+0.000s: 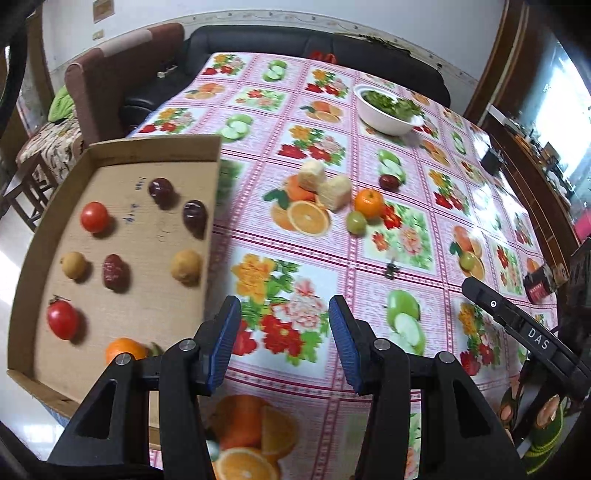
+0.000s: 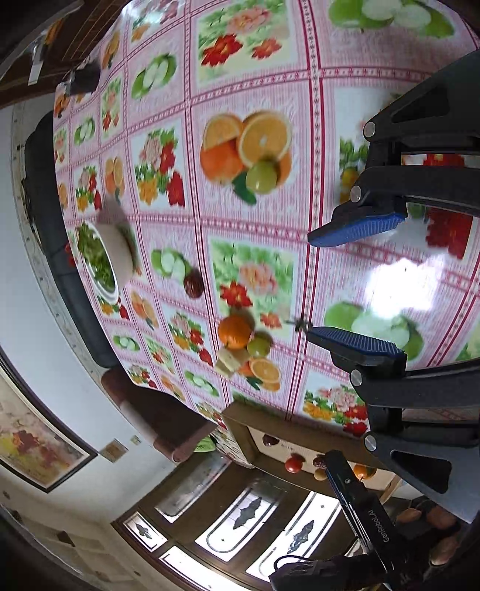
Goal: Organize fruits
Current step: 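Move both open tools back over the remaining fruits on the table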
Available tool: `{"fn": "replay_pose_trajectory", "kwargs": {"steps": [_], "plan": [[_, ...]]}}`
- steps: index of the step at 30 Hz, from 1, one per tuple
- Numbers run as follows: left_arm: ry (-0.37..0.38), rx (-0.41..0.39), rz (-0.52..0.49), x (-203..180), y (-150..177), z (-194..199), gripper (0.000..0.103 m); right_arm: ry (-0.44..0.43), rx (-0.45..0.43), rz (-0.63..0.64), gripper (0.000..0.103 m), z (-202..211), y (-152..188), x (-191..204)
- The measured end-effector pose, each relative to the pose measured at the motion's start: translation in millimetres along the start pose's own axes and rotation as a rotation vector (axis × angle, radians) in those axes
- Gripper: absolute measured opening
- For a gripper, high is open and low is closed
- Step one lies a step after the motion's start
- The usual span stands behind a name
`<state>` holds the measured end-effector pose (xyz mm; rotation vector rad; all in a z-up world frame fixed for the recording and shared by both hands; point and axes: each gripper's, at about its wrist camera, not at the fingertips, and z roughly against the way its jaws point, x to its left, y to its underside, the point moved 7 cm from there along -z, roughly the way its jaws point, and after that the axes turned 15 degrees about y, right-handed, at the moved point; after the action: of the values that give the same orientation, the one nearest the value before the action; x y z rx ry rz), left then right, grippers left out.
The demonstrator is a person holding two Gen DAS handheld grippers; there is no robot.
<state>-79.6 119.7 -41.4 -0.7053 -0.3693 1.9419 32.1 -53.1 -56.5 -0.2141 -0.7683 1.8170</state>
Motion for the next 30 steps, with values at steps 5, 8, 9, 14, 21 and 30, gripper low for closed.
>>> {"fn": "replay_pose_trajectory", "kwargs": {"steps": [5, 8, 9, 14, 21, 30], "plan": [[0.039, 0.020, 0.000, -11, -2, -12, 0.048, 0.013, 0.004, -0.023, 0.048, -2, 0, -14], [0.061, 0.033, 0.001, -18, -4, -18, 0.048, 0.019, -0.001, -0.032, 0.048, -2, -2, -20], [0.066, 0.032, -0.002, -20, -5, -19, 0.048, 0.025, -0.005, -0.036, 0.048, -1, -2, -24], [0.140, 0.036, 0.011, -28, -15, -33, 0.048, 0.094, -0.024, -0.044, 0.048, -3, -8, -42], [0.166, 0.049, 0.030, -36, -35, -62, 0.048, 0.221, -0.039, 0.020, 0.048, -22, -25, -49], [0.163, 0.075, 0.036, -32, -48, -97, 0.048, 0.185, -0.048, 0.056, 0.048, -43, -64, -26]]}}
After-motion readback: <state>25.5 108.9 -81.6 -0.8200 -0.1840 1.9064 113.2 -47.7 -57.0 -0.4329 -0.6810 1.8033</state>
